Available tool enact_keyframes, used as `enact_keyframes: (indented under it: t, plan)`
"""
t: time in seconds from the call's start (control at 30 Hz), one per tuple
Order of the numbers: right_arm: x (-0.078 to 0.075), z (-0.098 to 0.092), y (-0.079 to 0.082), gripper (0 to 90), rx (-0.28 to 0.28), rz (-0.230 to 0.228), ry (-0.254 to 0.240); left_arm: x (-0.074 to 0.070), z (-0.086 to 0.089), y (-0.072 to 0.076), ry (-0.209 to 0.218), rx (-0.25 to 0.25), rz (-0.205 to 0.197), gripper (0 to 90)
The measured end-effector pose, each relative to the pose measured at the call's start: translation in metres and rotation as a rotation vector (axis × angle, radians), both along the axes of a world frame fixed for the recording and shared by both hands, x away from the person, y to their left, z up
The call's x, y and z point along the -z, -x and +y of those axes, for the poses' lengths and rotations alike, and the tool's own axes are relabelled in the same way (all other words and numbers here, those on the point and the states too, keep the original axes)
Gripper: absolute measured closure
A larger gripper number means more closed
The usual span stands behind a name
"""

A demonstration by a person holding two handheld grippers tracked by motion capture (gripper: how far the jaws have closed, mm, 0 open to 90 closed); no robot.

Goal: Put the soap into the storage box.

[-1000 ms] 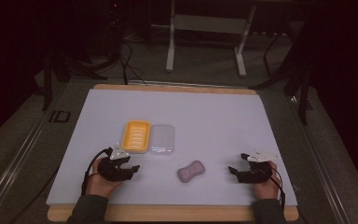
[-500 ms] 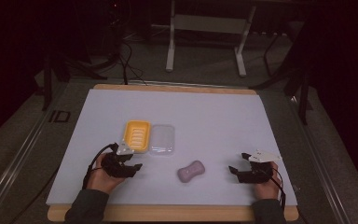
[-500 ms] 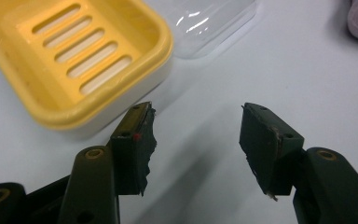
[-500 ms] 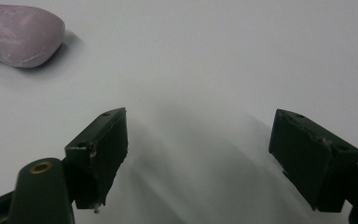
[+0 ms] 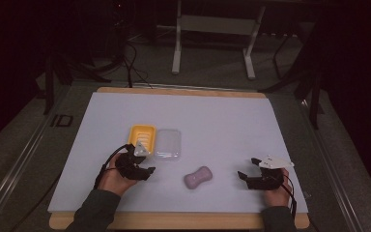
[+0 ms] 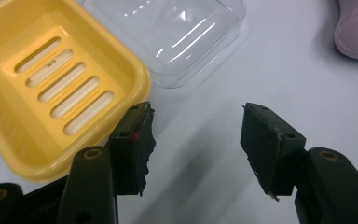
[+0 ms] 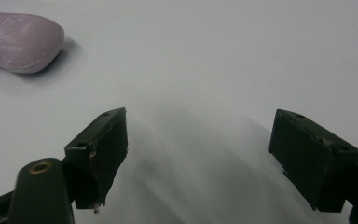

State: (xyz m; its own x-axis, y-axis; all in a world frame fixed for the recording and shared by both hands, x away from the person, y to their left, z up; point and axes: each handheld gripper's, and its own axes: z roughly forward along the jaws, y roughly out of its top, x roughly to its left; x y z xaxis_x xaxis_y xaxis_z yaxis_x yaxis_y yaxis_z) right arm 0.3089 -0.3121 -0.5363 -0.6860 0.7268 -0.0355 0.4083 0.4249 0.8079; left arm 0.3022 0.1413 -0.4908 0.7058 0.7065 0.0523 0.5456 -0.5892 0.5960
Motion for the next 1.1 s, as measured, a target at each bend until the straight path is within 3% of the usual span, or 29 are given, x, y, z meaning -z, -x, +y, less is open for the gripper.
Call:
enact_keyframes:
  t: [0.5,0.6,1.1]
  plan:
    - [0.0,0.001,0.001,19.0,0.003,-0.006,0.006,-0.014,-0.007,-0.011,-0.001,0.031,0.005,43.4]
    - [0.0,0.001,0.001,19.0,0.003,-0.008,0.009,-0.016,-0.008,-0.012,0.008,0.06,-0.002,43.0]
    - [0.0,0.001,0.001,19.0,0.002,-0.01,0.009,-0.023,-0.022,-0.02,-0.044,0.108,-0.003,43.0]
